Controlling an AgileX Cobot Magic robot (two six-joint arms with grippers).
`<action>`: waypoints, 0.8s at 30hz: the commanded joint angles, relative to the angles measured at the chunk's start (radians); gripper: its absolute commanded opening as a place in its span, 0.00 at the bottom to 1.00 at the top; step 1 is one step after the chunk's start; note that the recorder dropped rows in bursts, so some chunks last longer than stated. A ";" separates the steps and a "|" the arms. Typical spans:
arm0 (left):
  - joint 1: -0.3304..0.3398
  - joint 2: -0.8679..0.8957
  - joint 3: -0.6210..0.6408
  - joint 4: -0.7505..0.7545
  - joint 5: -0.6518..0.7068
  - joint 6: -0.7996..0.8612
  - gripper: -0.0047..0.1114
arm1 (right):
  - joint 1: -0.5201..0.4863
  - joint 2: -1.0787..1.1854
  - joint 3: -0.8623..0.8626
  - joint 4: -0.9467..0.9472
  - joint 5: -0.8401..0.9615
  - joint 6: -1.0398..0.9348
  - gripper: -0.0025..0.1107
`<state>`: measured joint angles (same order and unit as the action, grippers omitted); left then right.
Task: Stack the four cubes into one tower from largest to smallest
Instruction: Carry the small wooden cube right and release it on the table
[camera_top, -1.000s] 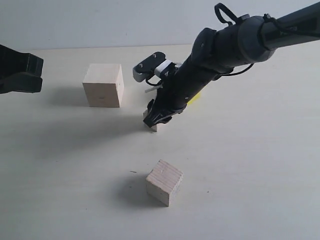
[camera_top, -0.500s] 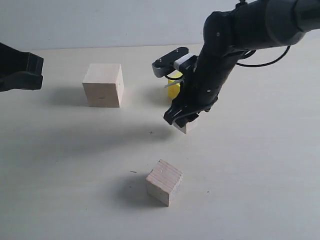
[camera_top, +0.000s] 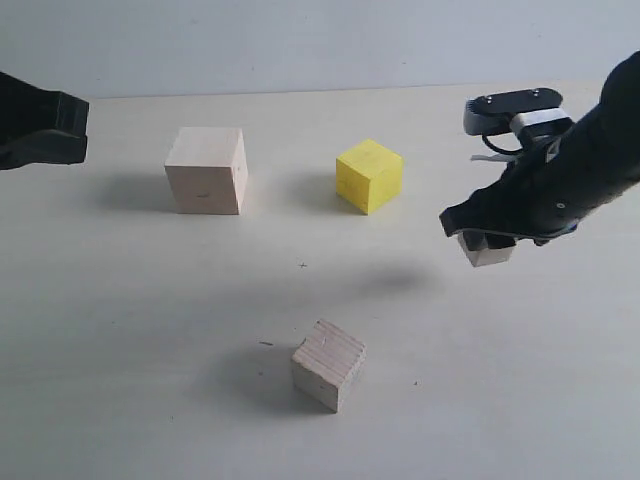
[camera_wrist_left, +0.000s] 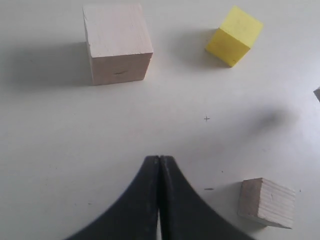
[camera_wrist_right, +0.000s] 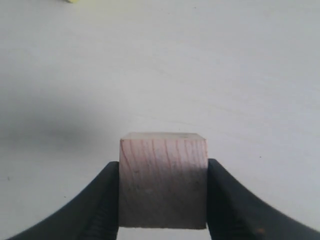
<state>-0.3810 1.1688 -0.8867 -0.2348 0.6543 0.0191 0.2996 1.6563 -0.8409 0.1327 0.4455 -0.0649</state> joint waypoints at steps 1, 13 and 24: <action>-0.005 -0.004 0.027 -0.017 -0.036 0.007 0.04 | -0.017 0.018 0.017 -0.014 -0.034 0.016 0.02; -0.005 -0.004 0.074 -0.039 -0.043 0.007 0.04 | -0.017 0.158 0.017 -0.347 -0.178 0.380 0.02; -0.005 -0.004 0.074 -0.039 -0.067 0.007 0.04 | -0.017 0.173 0.017 -0.556 -0.167 0.608 0.14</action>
<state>-0.3810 1.1688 -0.8146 -0.2648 0.6023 0.0217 0.2887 1.8186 -0.8281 -0.4050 0.2661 0.5355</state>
